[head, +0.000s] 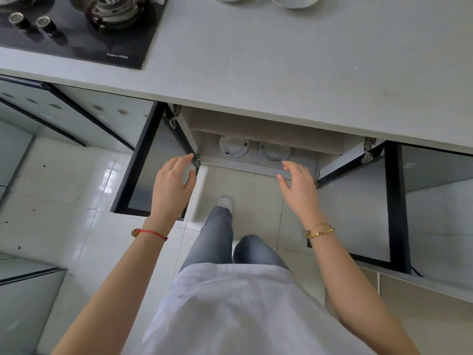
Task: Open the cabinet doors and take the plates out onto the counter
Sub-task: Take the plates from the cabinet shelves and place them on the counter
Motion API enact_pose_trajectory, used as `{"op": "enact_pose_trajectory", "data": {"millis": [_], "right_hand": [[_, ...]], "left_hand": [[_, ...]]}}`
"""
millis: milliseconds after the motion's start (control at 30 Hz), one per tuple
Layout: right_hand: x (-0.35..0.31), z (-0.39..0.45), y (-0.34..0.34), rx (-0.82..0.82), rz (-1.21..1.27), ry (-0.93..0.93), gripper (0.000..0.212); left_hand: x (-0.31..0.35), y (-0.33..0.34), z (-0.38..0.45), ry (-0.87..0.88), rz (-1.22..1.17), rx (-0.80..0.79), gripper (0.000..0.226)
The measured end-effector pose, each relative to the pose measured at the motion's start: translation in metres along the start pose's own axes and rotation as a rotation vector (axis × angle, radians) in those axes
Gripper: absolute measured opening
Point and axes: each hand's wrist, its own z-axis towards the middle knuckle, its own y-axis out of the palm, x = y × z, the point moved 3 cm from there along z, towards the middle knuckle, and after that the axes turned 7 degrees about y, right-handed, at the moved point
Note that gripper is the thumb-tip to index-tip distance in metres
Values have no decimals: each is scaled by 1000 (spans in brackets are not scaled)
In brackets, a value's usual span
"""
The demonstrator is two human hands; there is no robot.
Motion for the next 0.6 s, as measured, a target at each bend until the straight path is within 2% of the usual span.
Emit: {"op": "enact_pose_trajectory", "data": {"millis": [133,500,600], "right_hand": [[20,33,31,-4,17,42,37],[137,187,240,-21,62,78,35],[168,231,304,-26,49,57,35]], "left_hand": [[-27,43,27,-39,15,-39,37],[-192,289,127,-163,-92,-114,32],[-237,355,154,-136,-105,-70,31]]}}
